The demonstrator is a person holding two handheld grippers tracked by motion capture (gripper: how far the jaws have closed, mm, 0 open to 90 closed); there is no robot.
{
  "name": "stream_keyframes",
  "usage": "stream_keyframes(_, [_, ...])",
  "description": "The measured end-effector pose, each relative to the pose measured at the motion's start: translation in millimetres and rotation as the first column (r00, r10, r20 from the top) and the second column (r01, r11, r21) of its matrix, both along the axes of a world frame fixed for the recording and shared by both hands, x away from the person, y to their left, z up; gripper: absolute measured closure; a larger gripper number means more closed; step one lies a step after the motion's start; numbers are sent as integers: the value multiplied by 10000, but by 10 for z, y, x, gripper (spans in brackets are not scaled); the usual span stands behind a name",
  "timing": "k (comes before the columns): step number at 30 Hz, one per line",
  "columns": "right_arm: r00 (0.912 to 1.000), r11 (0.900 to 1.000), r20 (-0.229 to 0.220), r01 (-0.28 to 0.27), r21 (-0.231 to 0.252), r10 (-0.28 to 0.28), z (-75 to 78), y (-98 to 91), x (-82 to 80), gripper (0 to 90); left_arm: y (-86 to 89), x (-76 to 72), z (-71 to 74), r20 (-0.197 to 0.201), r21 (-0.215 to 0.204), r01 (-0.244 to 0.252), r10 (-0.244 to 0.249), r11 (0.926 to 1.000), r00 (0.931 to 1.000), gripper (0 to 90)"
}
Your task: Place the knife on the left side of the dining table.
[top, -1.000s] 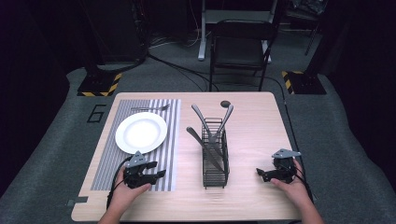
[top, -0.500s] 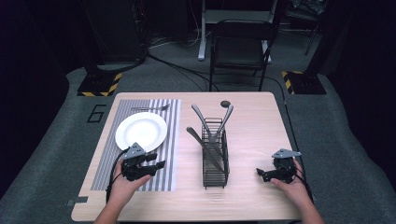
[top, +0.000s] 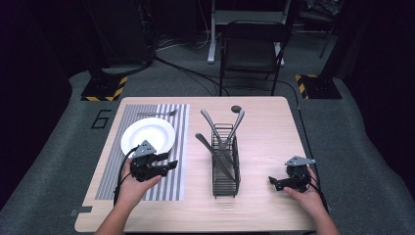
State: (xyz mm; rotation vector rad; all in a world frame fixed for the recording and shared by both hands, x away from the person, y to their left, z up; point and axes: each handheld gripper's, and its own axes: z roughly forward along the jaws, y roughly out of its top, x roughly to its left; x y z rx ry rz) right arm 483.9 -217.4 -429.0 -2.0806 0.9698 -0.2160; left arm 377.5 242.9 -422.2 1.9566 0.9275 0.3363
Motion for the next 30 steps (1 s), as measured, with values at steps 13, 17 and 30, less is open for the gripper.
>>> stream_keyframes(13, [10000,10000,7,-1,5,1,0,0,-1,0,-105,73,255,-47,-329,-60,59,9994,10000,513])
stream_keyframes(17, [10000,10000,1,3,3,-3,0,0,0,0,-152,84,322,-124,-536,-43,36,9986,9999,537])
stream_keyframes(30, [10000,10000,3,4,0,-4,0,0,0,0,-332,188,511,165,-869,-13,27,9962,9999,576])
